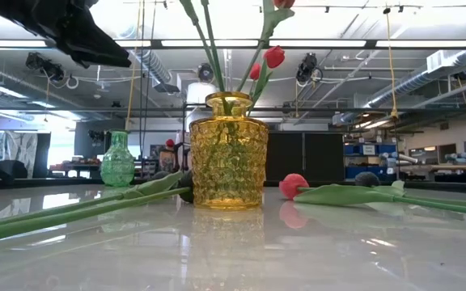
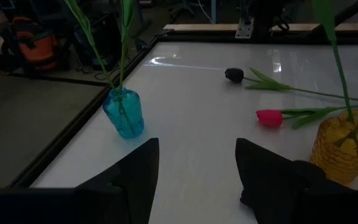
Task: Sort flowers into vase by color
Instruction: Put the right black flower into the green vase
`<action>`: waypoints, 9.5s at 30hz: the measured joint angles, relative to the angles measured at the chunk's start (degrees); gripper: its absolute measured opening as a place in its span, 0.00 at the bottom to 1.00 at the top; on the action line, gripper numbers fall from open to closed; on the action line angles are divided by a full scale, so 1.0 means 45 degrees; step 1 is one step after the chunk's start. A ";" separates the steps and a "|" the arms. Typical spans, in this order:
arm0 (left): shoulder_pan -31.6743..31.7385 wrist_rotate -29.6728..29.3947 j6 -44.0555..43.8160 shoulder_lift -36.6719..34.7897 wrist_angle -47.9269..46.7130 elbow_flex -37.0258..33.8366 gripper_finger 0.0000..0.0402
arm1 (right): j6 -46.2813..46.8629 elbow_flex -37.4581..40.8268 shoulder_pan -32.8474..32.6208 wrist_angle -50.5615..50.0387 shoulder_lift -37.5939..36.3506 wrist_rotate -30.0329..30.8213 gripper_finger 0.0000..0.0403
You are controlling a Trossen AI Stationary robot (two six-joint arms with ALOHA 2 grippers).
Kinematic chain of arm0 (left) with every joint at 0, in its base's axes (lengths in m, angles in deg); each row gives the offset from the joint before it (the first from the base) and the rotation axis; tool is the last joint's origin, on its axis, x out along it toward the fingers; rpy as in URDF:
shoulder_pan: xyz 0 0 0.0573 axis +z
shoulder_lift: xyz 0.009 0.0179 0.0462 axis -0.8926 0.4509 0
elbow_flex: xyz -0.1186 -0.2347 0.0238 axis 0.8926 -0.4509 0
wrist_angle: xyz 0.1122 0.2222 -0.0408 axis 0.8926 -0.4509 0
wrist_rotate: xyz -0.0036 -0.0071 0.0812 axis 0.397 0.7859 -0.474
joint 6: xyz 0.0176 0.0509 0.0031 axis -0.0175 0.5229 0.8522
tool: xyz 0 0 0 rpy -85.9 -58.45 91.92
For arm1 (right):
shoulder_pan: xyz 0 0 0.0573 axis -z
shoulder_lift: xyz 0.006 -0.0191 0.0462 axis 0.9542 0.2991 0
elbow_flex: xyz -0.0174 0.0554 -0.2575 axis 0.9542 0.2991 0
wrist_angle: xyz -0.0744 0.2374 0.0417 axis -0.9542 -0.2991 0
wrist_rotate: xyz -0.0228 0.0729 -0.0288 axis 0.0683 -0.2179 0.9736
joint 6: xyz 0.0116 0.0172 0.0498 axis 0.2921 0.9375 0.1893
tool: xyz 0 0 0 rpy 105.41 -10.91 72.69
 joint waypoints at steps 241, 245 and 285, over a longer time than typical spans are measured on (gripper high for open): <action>0.6499 1.0010 0.0824 0.6088 0.7446 0.3855 0.10 | 0.3614 -0.4376 1.1183 0.2270 0.2758 -1.5897 0.02; 0.6499 1.0006 0.0819 0.6088 0.7446 0.3854 0.05 | 0.3542 -0.4376 1.1183 0.2265 0.2758 -1.5886 0.02; 0.6926 0.8979 0.1245 0.5209 0.4972 0.3857 0.04 | 0.1190 -0.4371 1.1542 -0.4387 -0.0833 -1.5178 0.29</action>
